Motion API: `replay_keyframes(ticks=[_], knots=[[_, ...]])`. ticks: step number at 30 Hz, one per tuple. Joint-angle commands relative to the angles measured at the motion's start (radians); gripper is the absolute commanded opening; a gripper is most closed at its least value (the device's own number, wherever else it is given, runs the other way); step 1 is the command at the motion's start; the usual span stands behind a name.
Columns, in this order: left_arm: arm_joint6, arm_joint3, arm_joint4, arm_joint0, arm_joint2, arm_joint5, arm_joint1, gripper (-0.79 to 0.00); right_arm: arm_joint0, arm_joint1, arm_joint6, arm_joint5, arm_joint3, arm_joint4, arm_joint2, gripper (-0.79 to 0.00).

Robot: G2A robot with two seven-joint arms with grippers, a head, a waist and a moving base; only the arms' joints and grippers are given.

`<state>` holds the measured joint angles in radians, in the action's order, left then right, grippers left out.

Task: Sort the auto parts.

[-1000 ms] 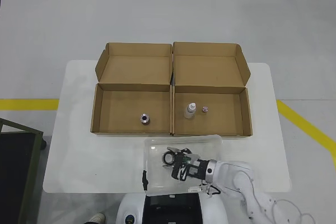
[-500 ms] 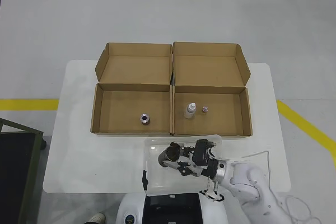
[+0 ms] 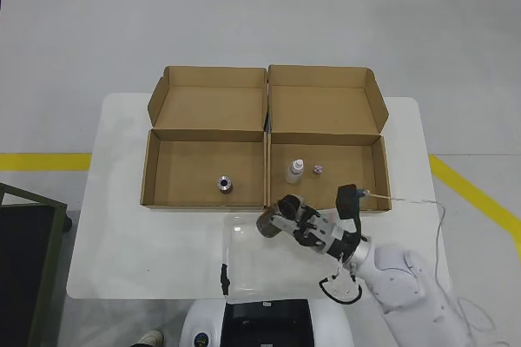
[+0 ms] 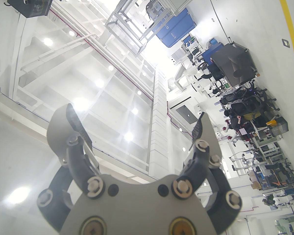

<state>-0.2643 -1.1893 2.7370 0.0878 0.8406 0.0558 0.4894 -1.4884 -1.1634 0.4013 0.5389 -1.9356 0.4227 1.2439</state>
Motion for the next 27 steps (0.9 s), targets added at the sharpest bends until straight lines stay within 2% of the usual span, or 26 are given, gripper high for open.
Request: replay_keyframes(ticks=[1,9,16,21,27], knots=[[0.0,0.0,0.0,0.0,0.0,0.0,0.0,0.0,-0.003,0.001,0.014,-0.028,-0.012,-0.07,0.009,-0.785],[0.0,0.0,0.0,0.0,0.0,0.0,0.0,0.0,-0.018,0.005,0.052,-0.108,-0.047,-0.268,0.038,-0.785],[0.0,0.0,0.0,0.0,0.0,0.0,0.0,0.0,-0.016,0.004,0.045,-0.157,-0.06,-0.355,0.048,-0.785],[0.0,0.0,0.0,0.0,0.0,0.0,0.0,0.0,-0.009,0.002,0.023,-0.167,-0.06,-0.348,0.045,-0.785],[0.0,0.0,0.0,0.0,0.0,0.0,0.0,0.0,0.009,0.0,-0.031,-0.157,-0.069,-0.204,0.03,-0.785]])
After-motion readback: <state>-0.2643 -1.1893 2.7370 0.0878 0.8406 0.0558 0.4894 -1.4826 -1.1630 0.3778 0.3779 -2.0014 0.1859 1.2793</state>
